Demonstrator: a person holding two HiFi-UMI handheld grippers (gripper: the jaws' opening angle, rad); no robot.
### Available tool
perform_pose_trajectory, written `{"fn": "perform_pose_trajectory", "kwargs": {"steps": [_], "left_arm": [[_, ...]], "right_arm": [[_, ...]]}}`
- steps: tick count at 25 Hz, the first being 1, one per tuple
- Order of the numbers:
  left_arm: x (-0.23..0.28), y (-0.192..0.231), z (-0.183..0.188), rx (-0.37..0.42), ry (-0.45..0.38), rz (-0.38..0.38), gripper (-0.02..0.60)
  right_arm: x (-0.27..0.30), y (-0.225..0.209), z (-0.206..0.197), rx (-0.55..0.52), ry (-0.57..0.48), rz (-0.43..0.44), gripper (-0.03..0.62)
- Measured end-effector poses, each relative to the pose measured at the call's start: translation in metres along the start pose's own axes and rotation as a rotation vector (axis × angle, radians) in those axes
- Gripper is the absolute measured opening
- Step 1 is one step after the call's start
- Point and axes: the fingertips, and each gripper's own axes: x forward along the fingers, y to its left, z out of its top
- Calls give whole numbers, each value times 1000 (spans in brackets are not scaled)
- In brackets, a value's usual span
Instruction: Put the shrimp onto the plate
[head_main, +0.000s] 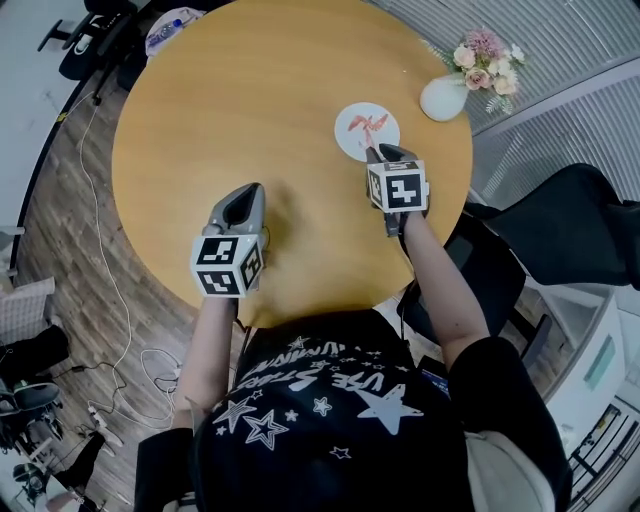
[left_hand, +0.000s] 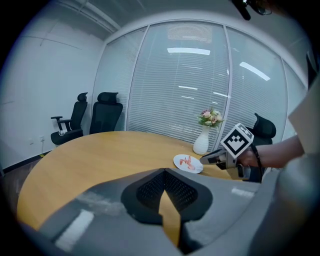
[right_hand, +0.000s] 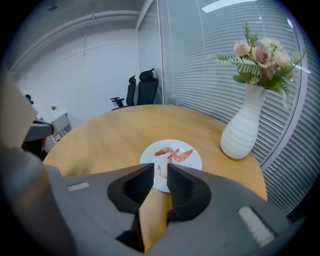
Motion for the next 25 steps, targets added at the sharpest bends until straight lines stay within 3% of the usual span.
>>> {"fn": "perform_pose_trajectory", "kwargs": {"steps": [13, 25], "left_arm": [[-70, -12, 2, 18, -71, -27, 2], [-135, -10, -9, 31, -118, -58, 2]], "right_arm": [[-80, 39, -5, 7, -100, -23, 78], [-128, 95, -31, 5, -119, -24, 74]]}}
